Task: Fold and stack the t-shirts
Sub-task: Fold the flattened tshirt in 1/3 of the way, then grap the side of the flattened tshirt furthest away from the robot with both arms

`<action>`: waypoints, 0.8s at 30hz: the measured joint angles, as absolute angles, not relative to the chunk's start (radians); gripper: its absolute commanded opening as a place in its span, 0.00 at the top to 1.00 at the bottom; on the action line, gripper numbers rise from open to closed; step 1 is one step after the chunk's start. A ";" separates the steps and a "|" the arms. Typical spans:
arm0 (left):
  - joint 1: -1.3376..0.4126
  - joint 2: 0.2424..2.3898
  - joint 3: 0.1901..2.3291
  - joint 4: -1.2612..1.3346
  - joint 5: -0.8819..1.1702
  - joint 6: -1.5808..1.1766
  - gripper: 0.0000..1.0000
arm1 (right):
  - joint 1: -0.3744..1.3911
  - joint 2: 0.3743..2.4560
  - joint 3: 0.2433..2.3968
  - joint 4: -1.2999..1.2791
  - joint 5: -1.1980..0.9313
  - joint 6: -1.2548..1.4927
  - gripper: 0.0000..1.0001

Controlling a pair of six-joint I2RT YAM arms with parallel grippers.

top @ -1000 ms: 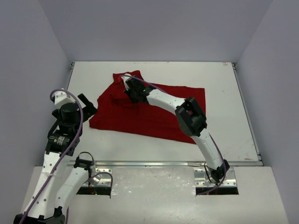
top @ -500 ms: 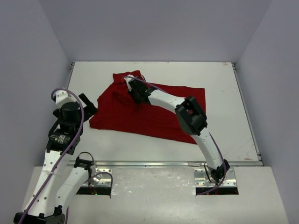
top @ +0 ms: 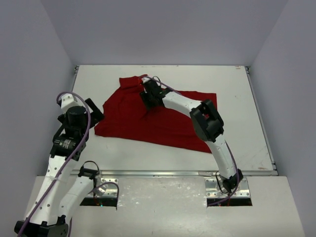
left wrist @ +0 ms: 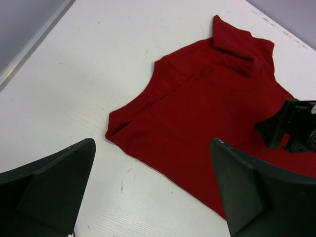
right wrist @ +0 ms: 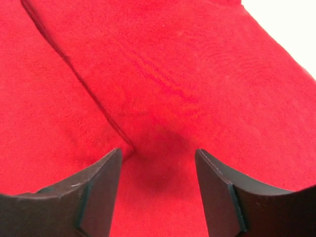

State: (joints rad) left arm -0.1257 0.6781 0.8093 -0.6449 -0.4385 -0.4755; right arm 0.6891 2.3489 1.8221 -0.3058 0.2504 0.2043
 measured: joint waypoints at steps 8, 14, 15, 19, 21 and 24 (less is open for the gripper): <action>-0.126 1.047 0.910 -0.601 -0.314 -0.544 0.00 | 0.527 1.942 1.478 -0.352 0.141 0.296 0.01; -0.126 1.557 1.223 -0.567 -0.228 -0.574 0.00 | 0.255 1.617 1.158 -0.331 0.061 0.416 0.01; -0.126 1.643 1.312 -0.573 -0.223 -0.573 0.00 | 0.220 1.593 1.118 -0.327 0.054 0.427 0.01; -0.118 1.955 1.682 -0.551 -0.217 -0.532 0.00 | 0.201 1.518 0.976 -0.337 -0.006 0.439 0.01; -0.112 2.104 1.871 -0.514 -0.207 -0.477 0.00 | 0.216 1.468 0.899 -0.332 -0.056 0.446 0.01; -0.100 2.323 2.164 -0.492 -0.193 -0.398 0.06 | 0.230 1.369 0.773 -0.294 -0.141 0.466 0.01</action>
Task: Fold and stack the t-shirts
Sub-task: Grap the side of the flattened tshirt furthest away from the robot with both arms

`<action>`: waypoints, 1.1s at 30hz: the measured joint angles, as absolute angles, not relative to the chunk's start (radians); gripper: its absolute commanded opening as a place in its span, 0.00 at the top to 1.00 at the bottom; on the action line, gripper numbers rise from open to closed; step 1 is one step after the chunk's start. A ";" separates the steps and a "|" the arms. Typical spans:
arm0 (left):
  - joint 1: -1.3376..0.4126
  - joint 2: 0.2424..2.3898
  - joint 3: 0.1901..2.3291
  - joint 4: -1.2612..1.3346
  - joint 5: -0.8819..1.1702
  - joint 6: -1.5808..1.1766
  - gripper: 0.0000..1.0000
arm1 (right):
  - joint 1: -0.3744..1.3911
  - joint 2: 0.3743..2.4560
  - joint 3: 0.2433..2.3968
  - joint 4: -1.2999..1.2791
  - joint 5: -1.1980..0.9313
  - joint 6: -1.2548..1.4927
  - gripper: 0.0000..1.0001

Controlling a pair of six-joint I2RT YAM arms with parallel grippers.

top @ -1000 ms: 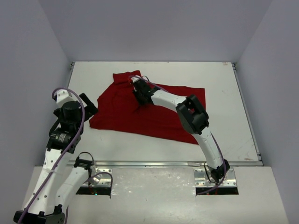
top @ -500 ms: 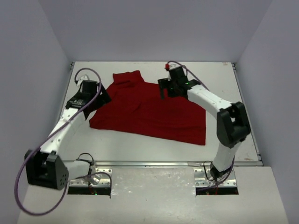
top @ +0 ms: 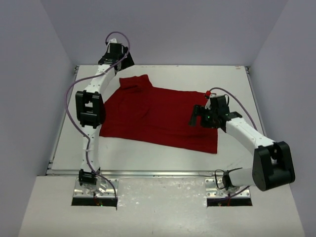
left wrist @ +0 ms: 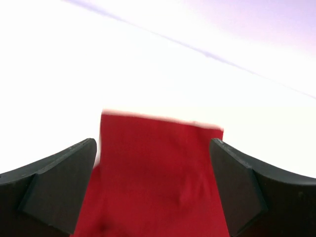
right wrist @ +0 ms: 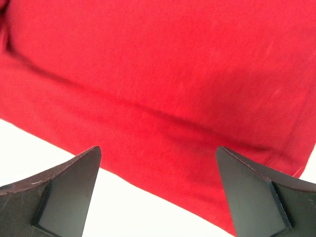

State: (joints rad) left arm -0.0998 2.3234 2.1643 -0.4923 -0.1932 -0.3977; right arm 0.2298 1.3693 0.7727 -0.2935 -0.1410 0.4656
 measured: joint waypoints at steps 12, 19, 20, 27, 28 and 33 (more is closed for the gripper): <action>-0.017 2.636 2.336 -0.378 -0.136 -0.303 0.22 | 0.230 1.164 0.621 -0.197 -0.319 0.498 0.01; -0.007 2.647 2.324 -0.370 -0.083 -0.321 0.53 | 0.230 1.116 0.621 -0.196 -0.314 0.498 0.01; -0.007 2.648 2.324 -0.370 -0.070 -0.326 0.55 | 0.230 1.107 0.621 -0.196 -0.312 0.498 0.01; -0.007 2.645 2.306 -0.355 -0.033 -0.344 0.62 | 0.230 1.093 0.621 -0.221 -0.292 0.495 0.01; -0.007 2.643 2.298 -0.352 -0.034 -0.345 0.80 | 0.230 1.092 0.621 -0.223 -0.292 0.495 0.01; -0.007 2.642 2.290 -0.359 -0.037 -0.353 0.97 | 0.230 1.085 0.621 -0.219 -0.291 0.497 0.01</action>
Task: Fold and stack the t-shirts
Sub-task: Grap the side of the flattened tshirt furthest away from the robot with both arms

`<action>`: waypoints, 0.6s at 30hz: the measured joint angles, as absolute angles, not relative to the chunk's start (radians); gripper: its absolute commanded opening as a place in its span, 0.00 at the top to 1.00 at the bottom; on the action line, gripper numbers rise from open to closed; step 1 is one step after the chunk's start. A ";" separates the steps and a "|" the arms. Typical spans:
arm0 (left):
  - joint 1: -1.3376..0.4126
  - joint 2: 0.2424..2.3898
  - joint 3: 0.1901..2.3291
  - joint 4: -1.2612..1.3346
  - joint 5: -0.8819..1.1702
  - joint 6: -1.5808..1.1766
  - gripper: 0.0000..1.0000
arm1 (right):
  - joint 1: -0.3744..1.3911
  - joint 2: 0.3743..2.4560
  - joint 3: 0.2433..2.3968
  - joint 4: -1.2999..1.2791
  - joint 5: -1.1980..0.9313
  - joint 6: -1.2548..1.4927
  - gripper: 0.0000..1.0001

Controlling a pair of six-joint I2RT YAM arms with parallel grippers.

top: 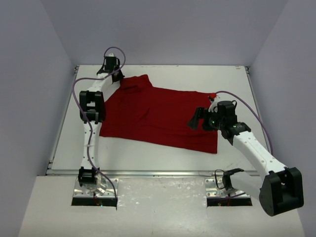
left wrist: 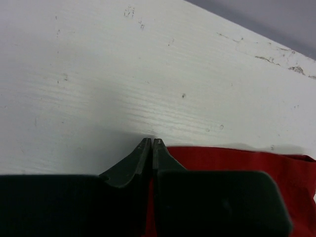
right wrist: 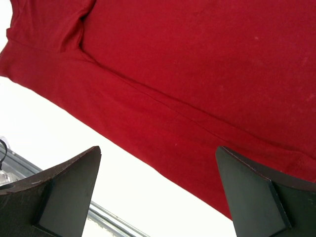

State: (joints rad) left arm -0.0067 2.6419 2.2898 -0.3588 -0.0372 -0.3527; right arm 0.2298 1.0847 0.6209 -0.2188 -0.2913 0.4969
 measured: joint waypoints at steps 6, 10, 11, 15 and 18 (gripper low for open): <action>-0.007 2.617 2.239 -0.326 -0.023 -0.366 1.00 | 0.220 1.174 0.654 -0.238 -0.215 0.499 0.01; -0.007 2.550 2.120 -0.284 0.018 -0.400 1.00 | 0.167 1.428 0.824 -0.231 -0.149 0.484 0.03; -0.007 2.536 2.099 -0.277 0.028 -0.408 1.00 | 0.150 1.497 0.878 -0.216 -0.125 0.475 0.04; -0.007 2.490 2.061 -0.257 0.067 -0.448 1.00 | 0.087 1.728 1.070 -0.172 -0.040 0.444 0.08; -0.007 2.460 2.053 -0.242 0.092 -0.467 1.00 | 0.045 1.879 1.205 -0.165 0.001 0.413 0.09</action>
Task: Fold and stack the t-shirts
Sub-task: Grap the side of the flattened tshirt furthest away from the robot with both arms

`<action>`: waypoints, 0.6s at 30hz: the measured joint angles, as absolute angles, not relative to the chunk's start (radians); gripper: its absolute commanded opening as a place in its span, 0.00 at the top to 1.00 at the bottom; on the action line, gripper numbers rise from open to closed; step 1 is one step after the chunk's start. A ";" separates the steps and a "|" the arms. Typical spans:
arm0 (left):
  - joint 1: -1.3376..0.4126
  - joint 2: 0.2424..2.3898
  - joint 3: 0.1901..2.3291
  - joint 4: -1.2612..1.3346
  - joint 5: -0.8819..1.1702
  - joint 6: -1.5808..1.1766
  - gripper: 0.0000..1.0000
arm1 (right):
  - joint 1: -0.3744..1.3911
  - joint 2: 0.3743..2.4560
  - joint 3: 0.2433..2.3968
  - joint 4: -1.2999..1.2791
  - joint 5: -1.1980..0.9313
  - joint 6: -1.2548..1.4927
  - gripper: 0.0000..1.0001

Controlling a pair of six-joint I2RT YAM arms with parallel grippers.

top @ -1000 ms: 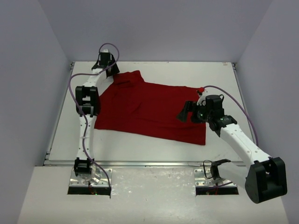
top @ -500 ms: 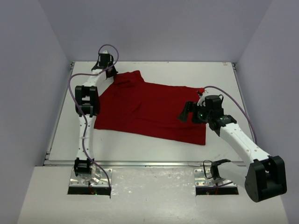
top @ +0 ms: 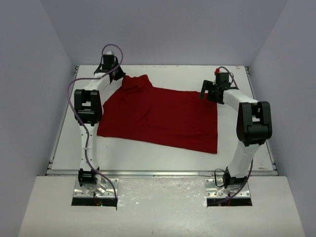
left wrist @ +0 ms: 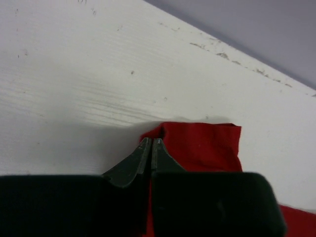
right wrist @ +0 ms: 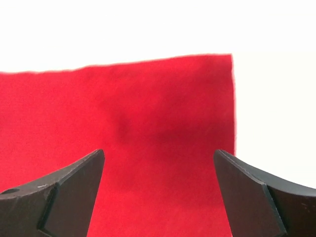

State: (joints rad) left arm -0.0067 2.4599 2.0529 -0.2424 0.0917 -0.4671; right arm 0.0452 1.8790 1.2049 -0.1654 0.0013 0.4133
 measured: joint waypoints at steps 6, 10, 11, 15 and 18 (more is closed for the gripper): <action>-0.007 2.417 2.053 -0.217 0.118 -0.485 1.00 | -0.015 2.078 1.432 -0.197 0.054 0.341 0.12; -0.007 2.415 2.061 -0.218 0.134 -0.488 1.00 | -0.036 2.168 1.555 -0.216 0.054 0.294 0.14; -0.007 2.415 2.062 -0.220 0.136 -0.488 1.00 | -0.040 2.191 1.585 -0.217 0.055 0.282 0.17; -0.007 2.415 2.063 -0.221 0.136 -0.488 1.00 | -0.051 2.236 1.627 -0.229 0.052 0.263 0.29; -0.007 2.414 2.063 -0.221 0.137 -0.488 1.00 | -0.053 2.238 1.617 -0.243 0.045 0.265 0.34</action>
State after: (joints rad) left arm -0.0067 2.4138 2.0628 -0.2211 0.1368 -0.4877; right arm -0.0528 2.2375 1.6169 -0.2428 0.0448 0.2646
